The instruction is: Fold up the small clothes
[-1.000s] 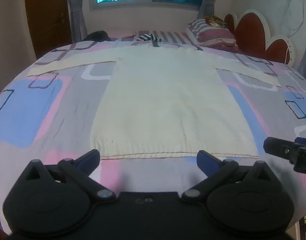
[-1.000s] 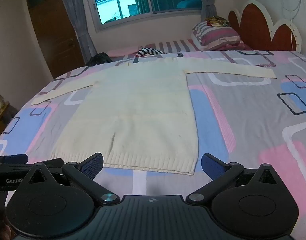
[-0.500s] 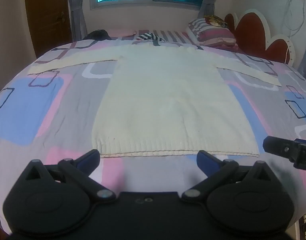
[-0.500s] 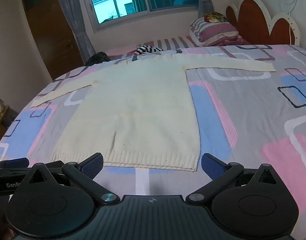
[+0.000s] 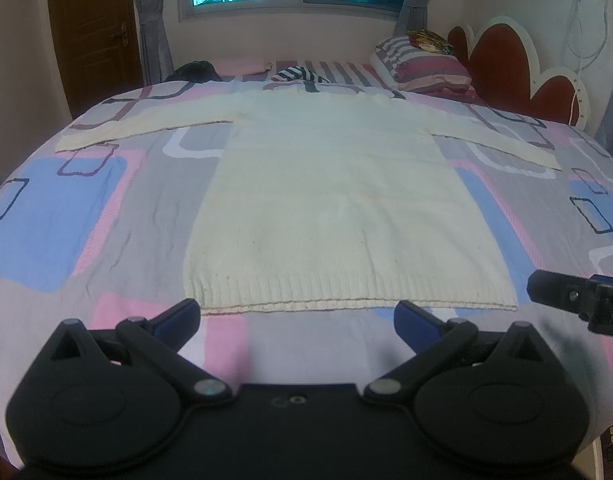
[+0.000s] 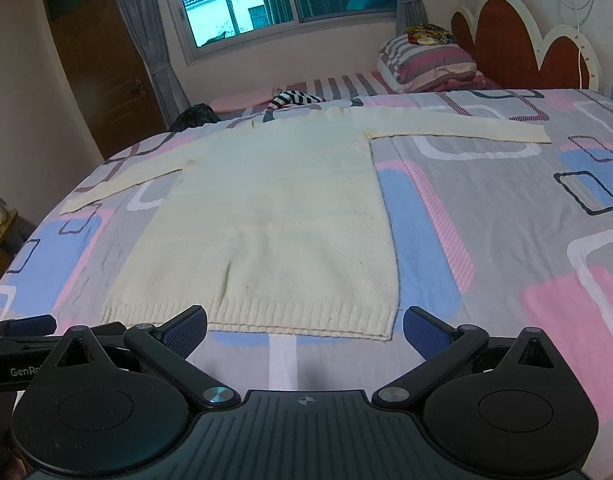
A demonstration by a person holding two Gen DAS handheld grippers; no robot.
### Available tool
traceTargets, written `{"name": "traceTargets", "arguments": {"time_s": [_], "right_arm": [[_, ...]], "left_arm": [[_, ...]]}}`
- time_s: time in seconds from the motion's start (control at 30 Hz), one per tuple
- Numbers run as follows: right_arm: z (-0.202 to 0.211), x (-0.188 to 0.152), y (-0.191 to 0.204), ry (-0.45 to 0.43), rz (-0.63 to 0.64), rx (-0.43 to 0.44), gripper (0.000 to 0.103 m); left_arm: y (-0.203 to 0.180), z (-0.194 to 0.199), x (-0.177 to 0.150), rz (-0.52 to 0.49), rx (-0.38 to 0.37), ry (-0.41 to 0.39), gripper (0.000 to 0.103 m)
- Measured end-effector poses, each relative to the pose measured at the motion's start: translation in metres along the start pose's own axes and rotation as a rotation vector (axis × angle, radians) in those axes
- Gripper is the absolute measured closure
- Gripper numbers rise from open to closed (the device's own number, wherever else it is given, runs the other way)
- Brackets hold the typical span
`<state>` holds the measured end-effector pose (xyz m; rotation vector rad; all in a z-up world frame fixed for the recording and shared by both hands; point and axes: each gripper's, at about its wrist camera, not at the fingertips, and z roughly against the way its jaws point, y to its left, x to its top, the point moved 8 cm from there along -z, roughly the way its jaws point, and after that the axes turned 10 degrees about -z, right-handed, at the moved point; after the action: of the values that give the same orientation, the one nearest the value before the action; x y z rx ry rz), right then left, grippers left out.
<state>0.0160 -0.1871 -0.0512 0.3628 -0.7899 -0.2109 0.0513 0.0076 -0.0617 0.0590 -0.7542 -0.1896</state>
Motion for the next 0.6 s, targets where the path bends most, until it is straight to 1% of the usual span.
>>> {"name": "traceTargets", "arguments": {"time_s": [0.3,0.6], "right_arm": [[0.0033,-0.0004,0.0008,-0.011,-0.004,-0.005,0.000],[0.0058,0.0014,0.0039,-0.001,0.000,-0.004,0.000]], "left_arm": [[-0.0004,0.0005,0.0013,0.000,0.001,-0.002,0.001],[0.0011,0.0008,0.0007,-0.002,-0.001,0.000,0.001]]}}
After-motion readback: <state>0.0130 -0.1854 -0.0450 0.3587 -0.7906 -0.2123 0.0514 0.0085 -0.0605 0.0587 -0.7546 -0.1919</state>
